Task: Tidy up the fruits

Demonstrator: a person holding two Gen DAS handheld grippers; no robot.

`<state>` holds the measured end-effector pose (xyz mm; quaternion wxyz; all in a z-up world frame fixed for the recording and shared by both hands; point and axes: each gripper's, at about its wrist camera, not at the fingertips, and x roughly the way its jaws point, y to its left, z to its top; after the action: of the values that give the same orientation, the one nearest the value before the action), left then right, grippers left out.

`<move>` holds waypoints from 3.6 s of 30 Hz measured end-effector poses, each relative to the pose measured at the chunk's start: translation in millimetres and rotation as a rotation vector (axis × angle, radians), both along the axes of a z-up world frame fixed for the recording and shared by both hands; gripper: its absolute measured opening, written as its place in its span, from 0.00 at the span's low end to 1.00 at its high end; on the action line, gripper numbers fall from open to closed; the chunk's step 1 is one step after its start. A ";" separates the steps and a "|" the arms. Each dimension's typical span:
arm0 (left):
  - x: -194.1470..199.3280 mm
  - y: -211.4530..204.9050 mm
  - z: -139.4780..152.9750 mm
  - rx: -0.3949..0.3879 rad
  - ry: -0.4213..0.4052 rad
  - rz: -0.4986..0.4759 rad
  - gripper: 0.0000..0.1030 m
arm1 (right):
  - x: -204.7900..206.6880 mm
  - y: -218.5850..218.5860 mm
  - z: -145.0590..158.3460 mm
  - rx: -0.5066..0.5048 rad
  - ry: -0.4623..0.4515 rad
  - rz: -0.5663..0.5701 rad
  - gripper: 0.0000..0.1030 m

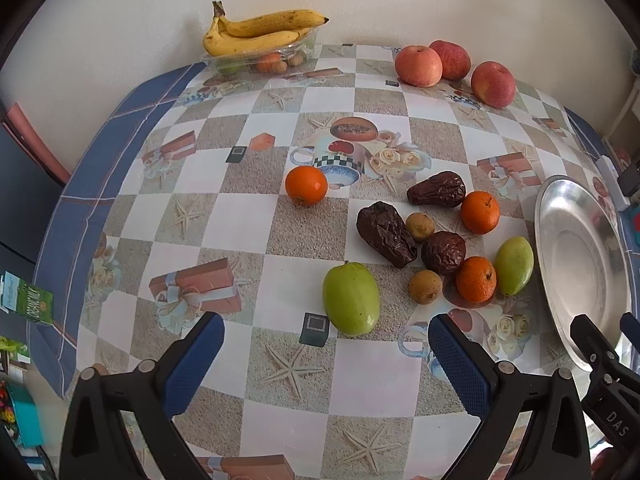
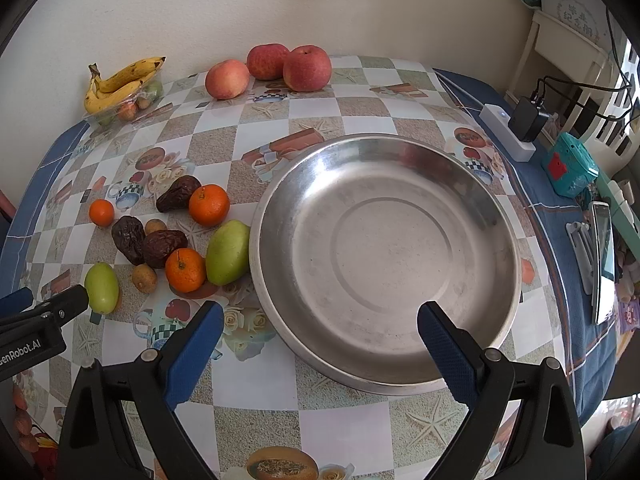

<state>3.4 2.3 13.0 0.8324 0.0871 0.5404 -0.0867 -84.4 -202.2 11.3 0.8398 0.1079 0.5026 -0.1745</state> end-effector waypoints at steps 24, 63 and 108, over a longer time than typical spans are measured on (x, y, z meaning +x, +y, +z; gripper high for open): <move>21.0 25.9 -7.4 -0.176 0.027 0.047 1.00 | 27.4 10.9 11.1 0.155 -0.145 0.103 0.95; 41.3 13.0 -49.0 -0.183 0.215 0.067 0.57 | 64.6 21.0 -31.4 0.260 0.068 0.085 0.42; 43.4 10.9 -51.7 -0.225 0.243 0.077 0.41 | 93.2 17.8 -40.3 0.172 0.081 -0.021 0.39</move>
<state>46.8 13.2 -38.7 0.7683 -0.0384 0.6267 -0.1243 8.8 -184.5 -29.0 0.8046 0.1777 0.5482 -0.1434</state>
